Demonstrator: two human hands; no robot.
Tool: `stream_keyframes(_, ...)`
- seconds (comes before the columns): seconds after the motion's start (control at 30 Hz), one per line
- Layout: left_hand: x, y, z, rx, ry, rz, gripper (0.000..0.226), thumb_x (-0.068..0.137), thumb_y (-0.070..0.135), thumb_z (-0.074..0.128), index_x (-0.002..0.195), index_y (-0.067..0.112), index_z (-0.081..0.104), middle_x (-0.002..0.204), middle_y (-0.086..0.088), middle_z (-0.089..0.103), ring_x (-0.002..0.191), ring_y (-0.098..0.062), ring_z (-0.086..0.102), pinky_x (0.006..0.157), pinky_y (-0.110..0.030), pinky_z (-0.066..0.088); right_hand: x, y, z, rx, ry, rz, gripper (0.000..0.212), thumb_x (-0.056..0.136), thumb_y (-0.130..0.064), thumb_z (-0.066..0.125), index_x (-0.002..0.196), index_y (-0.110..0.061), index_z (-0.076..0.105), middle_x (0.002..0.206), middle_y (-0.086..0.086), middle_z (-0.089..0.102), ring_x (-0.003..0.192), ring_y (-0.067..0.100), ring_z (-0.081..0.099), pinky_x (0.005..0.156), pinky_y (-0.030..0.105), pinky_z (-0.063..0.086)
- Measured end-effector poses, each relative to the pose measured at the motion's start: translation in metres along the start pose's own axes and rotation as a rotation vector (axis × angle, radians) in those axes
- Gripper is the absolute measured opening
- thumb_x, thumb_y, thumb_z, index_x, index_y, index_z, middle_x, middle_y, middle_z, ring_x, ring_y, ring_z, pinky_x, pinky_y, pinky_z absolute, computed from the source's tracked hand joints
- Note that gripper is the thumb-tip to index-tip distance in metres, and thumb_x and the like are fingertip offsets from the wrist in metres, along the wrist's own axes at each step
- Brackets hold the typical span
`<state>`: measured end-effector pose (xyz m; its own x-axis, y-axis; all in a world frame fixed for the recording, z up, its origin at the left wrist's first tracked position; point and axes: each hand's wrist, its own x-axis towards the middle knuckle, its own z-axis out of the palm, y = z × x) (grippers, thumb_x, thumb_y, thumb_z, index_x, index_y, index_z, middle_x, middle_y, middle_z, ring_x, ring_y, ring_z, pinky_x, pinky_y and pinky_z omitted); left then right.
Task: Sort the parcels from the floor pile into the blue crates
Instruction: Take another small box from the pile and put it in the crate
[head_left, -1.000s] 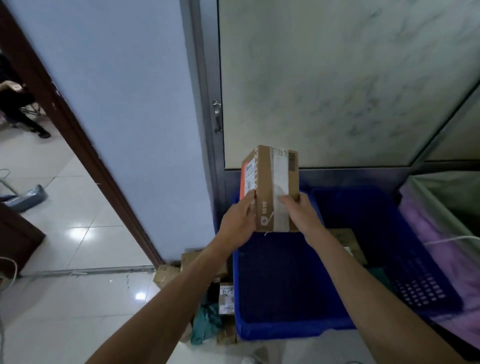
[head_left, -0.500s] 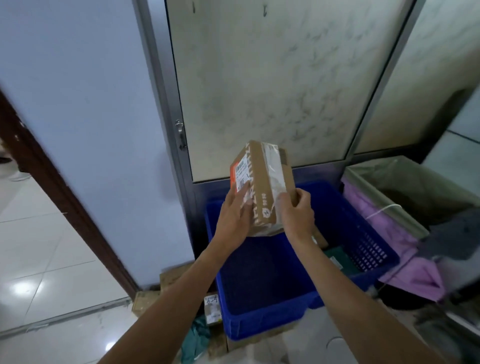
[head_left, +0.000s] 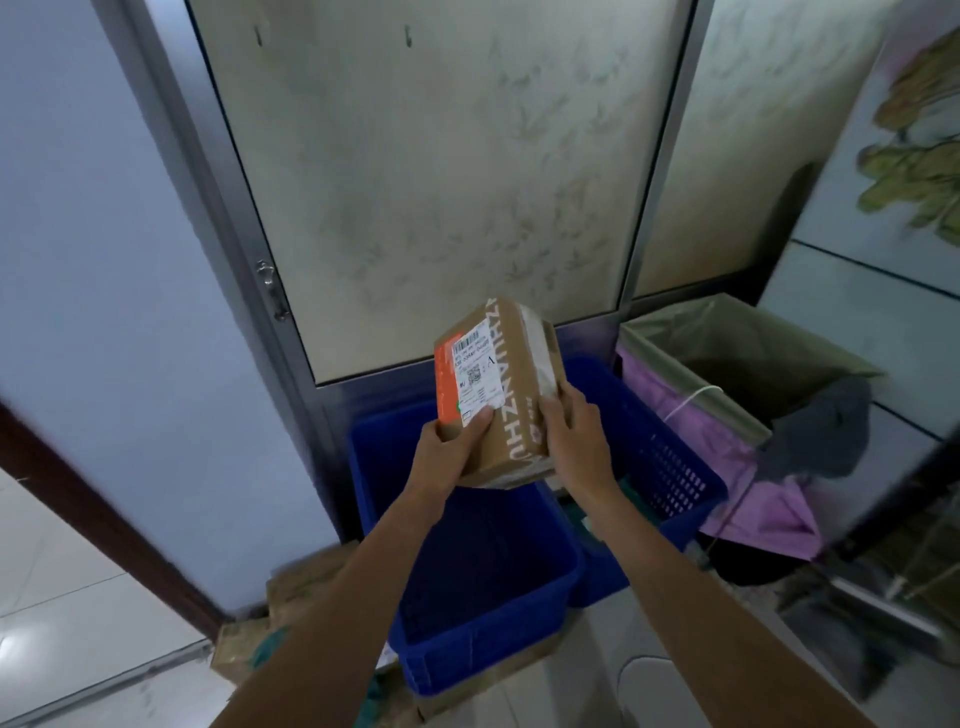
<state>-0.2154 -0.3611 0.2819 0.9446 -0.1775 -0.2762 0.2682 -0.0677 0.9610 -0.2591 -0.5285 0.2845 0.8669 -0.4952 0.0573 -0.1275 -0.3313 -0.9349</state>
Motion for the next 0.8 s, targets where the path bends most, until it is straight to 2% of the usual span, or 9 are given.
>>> stream_keyframes(0.1,0.013,-0.008,0.046,0.032,-0.026,0.048,0.083,0.08,0.054,0.078,0.144,0.018,0.04,0.127,0.006,0.056,0.107,-0.01,0.061,0.074,-0.022,0.05,0.026,0.035,-0.04,-0.015,-0.086,0.08,0.082,0.08,-0.088,0.043,0.144,-0.037,0.045,0.129,0.0,0.054,0.113,0.018,0.058,0.102,0.045,0.048)
stream_keyframes(0.2,0.027,-0.012,0.102,0.074,-0.029,0.071,0.076,0.085,0.049,0.075,0.146,0.02,0.04,0.135,0.003,0.052,0.107,-0.009,0.058,0.074,-0.022,0.049,0.054,0.064,-0.088,0.011,-0.177,0.157,0.097,0.069,-0.095,0.05,0.147,-0.04,0.04,0.134,-0.001,0.053,0.117,0.018,0.058,0.102,0.045,0.049)
stream_keyframes(0.33,0.049,-0.019,0.174,0.096,-0.022,0.055,0.059,0.095,0.045,0.064,0.146,0.024,0.044,0.139,0.003,0.052,0.115,-0.013,0.056,0.086,-0.03,0.049,0.095,0.099,-0.151,0.129,-0.24,0.193,0.086,0.071,-0.079,0.071,0.143,-0.039,0.045,0.132,-0.003,0.062,0.111,0.014,0.067,0.097,0.039,0.055)
stream_keyframes(0.4,0.059,-0.022,0.204,0.032,-0.023,-0.023,0.048,0.098,0.045,0.059,0.142,0.027,0.051,0.136,0.003,0.055,0.115,-0.015,0.057,0.095,-0.038,0.051,0.11,0.108,-0.179,0.171,-0.263,0.202,0.079,0.079,-0.068,0.07,0.146,-0.036,0.044,0.129,-0.003,0.066,0.106,0.013,0.071,0.091,0.036,0.058)
stream_keyframes(0.47,0.064,-0.025,0.23,-0.077,-0.085,-0.126,0.045,0.095,0.05,0.061,0.137,0.033,0.058,0.132,0.005,0.063,0.115,-0.017,0.062,0.101,-0.046,0.052,0.126,0.121,-0.201,0.188,-0.255,0.169,0.055,0.094,-0.048,0.064,0.143,-0.03,0.048,0.123,-0.003,0.069,0.097,0.008,0.073,0.075,0.024,0.06)
stream_keyframes(0.53,0.065,-0.025,0.252,-0.168,-0.157,-0.162,0.042,0.09,0.052,0.064,0.13,0.04,0.064,0.127,0.008,0.069,0.113,-0.018,0.067,0.094,-0.043,0.057,0.143,0.13,-0.218,0.191,-0.242,0.176,0.046,0.1,-0.042,0.057,0.143,-0.028,0.05,0.125,-0.002,0.068,0.097,0.009,0.072,0.066,0.019,0.058)
stream_keyframes(0.63,0.07,-0.02,0.273,-0.208,-0.13,-0.178,0.032,0.095,0.043,0.062,0.127,0.044,0.065,0.125,0.01,0.069,0.114,-0.017,0.066,0.083,-0.038,0.06,0.169,0.136,-0.23,0.186,-0.284,0.177,0.048,0.097,-0.047,0.058,0.141,-0.029,0.053,0.128,-0.003,0.068,0.103,0.011,0.07,0.074,0.025,0.06)
stream_keyframes(0.73,0.085,-0.017,0.278,-0.179,-0.109,-0.177,0.032,0.092,0.049,0.064,0.124,0.049,0.066,0.128,0.01,0.067,0.116,-0.018,0.065,0.092,-0.044,0.059,0.196,0.139,-0.228,0.169,-0.36,0.187,0.07,0.079,-0.062,0.061,0.143,-0.037,0.052,0.131,-0.011,0.067,0.112,0.009,0.068,0.088,0.031,0.058)
stream_keyframes(0.8,0.099,-0.015,0.276,-0.164,-0.054,-0.183,0.034,0.092,0.048,0.064,0.126,0.049,0.064,0.128,0.009,0.067,0.114,-0.018,0.066,0.097,-0.046,0.056,0.214,0.14,-0.222,0.154,-0.394,0.205,0.078,0.075,-0.067,0.063,0.146,-0.04,0.048,0.134,-0.01,0.065,0.114,0.01,0.067,0.095,0.036,0.056)
